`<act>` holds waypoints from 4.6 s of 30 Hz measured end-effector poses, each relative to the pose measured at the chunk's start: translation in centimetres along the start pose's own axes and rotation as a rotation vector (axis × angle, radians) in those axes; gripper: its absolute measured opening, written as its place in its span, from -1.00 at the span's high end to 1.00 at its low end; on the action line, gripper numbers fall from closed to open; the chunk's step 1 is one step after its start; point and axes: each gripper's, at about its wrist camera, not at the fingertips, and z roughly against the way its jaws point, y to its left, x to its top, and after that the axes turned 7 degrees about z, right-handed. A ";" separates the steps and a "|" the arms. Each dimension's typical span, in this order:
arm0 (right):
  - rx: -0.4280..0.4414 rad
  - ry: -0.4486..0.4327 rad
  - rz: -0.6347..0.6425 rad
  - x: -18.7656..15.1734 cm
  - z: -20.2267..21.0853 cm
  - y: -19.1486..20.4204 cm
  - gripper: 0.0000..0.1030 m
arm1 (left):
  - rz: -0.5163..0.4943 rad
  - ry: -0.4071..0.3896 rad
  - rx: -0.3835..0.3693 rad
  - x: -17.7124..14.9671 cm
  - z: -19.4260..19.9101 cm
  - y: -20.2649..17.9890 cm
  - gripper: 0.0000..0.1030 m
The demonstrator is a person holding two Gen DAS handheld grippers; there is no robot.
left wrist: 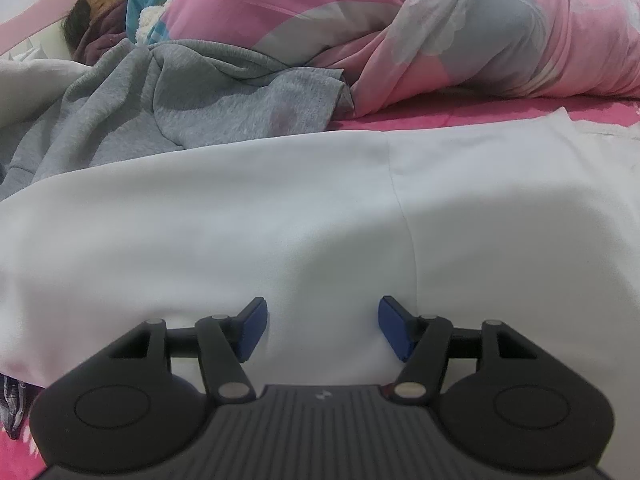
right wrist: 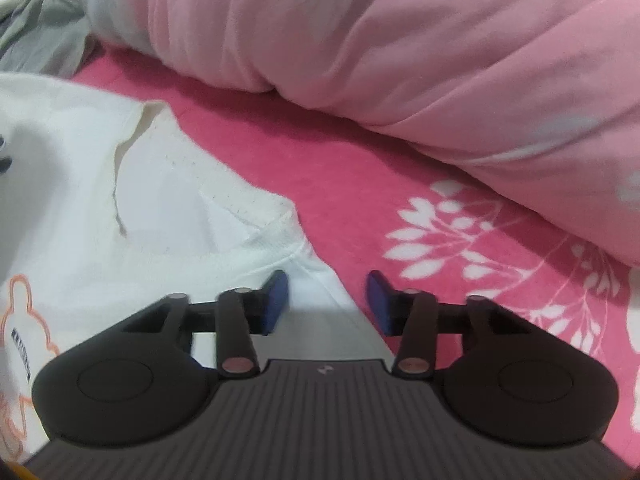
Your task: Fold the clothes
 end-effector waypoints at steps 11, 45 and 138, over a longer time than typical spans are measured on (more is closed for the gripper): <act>-0.203 -0.116 -0.037 -1.8 1.1 1.7 0.96 | -0.035 -0.008 0.038 -0.3 -0.2 -0.8 -0.23; -0.373 -0.178 -0.808 -19.8 14.6 10.0 0.63 | 0.096 0.143 -0.425 -2.7 11.0 -9.7 -0.94; 0.064 -0.194 0.038 -6.0 4.5 29.4 0.30 | -0.091 0.370 -0.511 -13.7 17.2 -7.4 -0.94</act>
